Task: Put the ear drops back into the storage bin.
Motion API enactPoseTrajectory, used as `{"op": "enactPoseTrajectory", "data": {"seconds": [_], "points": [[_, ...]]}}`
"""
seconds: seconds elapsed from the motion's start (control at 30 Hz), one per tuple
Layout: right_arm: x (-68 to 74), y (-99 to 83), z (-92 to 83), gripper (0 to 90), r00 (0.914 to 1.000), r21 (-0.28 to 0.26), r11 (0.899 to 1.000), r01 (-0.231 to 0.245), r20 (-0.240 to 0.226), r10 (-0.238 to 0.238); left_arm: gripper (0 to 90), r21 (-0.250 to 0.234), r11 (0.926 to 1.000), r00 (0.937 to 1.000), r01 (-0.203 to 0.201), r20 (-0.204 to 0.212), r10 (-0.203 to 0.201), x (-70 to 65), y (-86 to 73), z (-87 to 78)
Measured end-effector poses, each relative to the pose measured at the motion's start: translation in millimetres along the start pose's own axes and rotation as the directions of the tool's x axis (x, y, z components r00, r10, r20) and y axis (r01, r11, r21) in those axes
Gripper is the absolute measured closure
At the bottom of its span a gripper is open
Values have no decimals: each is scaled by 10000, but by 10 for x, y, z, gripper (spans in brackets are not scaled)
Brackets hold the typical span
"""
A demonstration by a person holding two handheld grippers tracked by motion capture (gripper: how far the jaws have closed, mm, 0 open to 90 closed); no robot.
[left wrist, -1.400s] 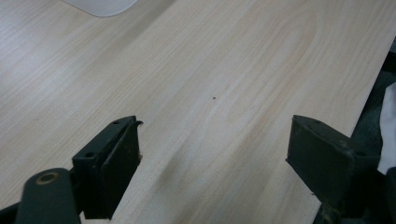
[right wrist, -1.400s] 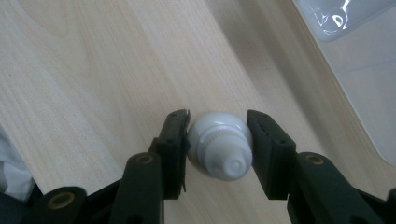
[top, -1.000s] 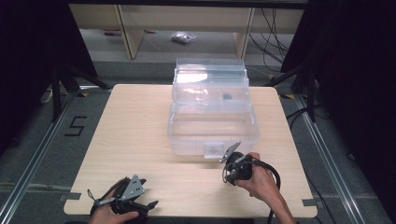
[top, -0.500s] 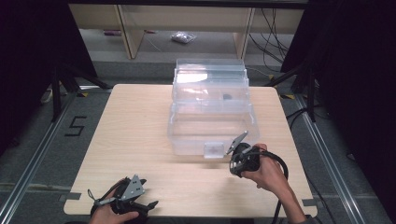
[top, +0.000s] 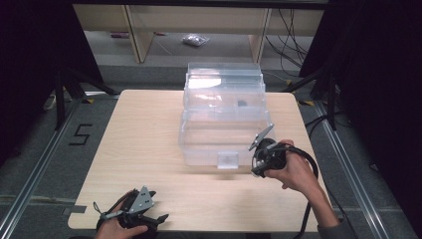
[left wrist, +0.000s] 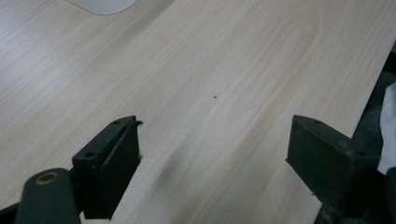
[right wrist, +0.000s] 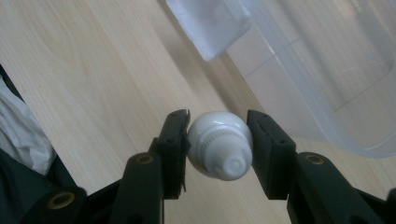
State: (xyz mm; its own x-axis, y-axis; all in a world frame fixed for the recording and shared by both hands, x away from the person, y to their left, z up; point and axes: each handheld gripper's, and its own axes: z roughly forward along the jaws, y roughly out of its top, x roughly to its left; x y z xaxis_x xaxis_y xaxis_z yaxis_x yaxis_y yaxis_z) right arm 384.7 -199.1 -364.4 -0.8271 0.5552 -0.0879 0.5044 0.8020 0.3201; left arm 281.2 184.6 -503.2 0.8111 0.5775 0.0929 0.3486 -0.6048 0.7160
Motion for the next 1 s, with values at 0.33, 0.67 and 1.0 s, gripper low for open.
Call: {"op": "enactPoseTrajectory", "data": {"seconds": [0.33, 0.67, 1.0], "points": [[-129, 105, -185, 602, 9997, 93, 10000, 28, 258, -30, 167, 3, 10000, 10000, -6, -3, 6, 2, 0, -1], [-318, 248, -353, 602, 9985, -34, 9995, -318, 435, 319, 167, 53, 9998, 9998, -204, -24, 204, 17, 5, -5], [-549, 353, -335, 602, 9958, 113, 9967, -806, 444, 800, 167, 3, 9998, 9998, -182, -17, 182, 12, 2, -5]]}}
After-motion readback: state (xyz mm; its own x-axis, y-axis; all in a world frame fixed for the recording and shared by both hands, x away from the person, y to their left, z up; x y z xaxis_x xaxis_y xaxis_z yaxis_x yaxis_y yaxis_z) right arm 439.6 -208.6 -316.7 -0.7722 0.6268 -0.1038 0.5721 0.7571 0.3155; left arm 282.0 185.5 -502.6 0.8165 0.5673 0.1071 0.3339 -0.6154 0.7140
